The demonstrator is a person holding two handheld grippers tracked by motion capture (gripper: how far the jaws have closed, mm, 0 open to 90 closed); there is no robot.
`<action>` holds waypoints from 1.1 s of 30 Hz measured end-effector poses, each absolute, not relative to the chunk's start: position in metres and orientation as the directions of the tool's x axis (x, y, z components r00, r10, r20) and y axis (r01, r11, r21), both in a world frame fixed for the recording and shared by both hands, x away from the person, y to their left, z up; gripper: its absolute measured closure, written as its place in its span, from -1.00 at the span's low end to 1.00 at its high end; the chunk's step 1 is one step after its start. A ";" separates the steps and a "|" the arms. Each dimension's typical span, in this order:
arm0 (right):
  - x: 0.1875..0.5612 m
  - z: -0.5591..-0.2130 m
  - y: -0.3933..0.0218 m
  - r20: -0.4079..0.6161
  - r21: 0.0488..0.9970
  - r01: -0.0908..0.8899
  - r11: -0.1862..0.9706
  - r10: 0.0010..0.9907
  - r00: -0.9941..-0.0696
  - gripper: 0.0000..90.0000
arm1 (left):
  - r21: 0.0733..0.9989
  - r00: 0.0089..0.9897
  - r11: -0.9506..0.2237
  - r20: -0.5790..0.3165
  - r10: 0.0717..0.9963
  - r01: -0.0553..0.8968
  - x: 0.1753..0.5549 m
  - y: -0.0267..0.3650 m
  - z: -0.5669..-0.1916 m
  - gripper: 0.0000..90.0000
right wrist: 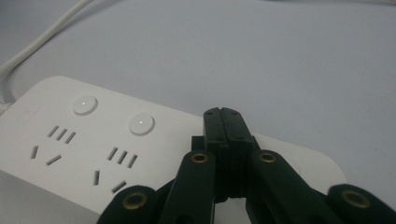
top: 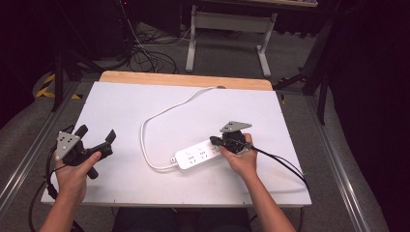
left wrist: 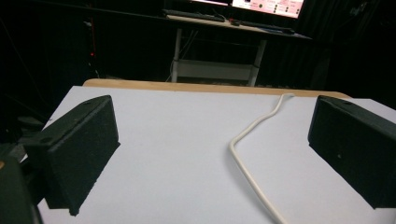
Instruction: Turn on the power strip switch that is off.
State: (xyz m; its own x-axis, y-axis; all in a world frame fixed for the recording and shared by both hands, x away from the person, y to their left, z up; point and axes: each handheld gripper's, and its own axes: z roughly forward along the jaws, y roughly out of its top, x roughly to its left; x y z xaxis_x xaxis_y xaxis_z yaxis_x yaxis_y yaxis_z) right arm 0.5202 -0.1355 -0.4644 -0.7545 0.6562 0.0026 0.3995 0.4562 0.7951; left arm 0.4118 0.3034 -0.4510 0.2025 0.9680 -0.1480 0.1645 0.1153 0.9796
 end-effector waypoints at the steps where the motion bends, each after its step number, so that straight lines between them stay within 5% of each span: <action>1: 0.520 -0.465 -0.135 0.004 0.794 0.402 0.455 0.658 -0.753 1.00 | 0.980 0.203 0.115 -0.148 0.968 0.165 0.412 0.303 -0.451 -0.94; 33: 0.514 -0.467 -0.116 -0.098 0.766 0.376 0.522 0.673 -0.734 1.00 | 0.978 0.194 0.121 -0.153 0.969 0.168 0.410 0.304 -0.452 -0.92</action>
